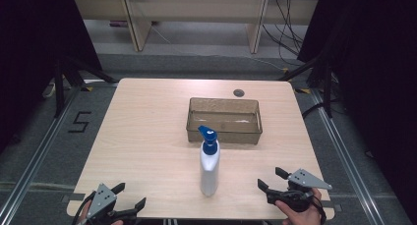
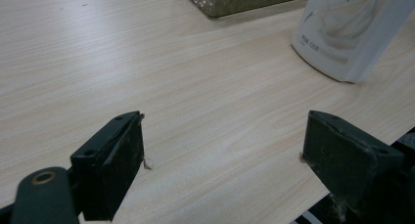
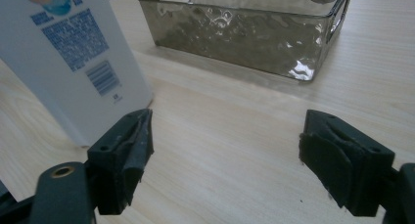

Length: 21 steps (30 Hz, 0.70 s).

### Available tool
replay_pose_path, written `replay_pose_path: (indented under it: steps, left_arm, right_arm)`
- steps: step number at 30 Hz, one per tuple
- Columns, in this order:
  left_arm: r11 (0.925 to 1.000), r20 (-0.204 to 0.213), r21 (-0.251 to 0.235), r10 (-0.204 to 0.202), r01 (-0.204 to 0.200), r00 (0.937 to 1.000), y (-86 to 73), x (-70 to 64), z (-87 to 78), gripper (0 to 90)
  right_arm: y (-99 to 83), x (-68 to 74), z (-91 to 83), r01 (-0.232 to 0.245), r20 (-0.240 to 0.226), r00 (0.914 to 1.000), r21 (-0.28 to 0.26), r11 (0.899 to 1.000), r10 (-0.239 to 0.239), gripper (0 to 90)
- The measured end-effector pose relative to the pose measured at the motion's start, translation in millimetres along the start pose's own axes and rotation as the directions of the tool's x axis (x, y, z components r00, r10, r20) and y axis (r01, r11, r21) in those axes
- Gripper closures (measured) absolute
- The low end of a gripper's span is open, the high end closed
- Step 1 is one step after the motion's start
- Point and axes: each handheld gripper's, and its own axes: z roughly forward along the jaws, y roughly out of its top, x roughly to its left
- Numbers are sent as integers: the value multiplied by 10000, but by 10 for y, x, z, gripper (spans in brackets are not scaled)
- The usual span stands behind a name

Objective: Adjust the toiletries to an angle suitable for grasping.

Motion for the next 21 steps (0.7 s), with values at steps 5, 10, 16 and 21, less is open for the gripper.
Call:
replay_pose_path:
  steps: [5, 10, 16, 21]
  left_arm:
    - [10000, -6, -16, -58, 58, 10000, -3, -4, 0, 148]
    - [9999, -100, 122, -24, 25, 9999, -3, 3, -15, 148]
    - [9999, 20, -39, -142, 142, 9999, 2, -15, -1, 148]
    - [9999, 0, 96, 32, -32, 10000, -4, 4, -8, 148]
  right_arm:
    - [46, -3, -26, -115, 56, 9999, -264, 9996, 117, 226]
    - [119, 30, -39, 133, 6, 9999, -437, 9990, -133, 247]
    - [243, 120, -76, 392, -211, 9989, -677, 9969, -407, 257]
    - [364, 205, -144, 324, -438, 9984, -947, 9950, -367, 262]
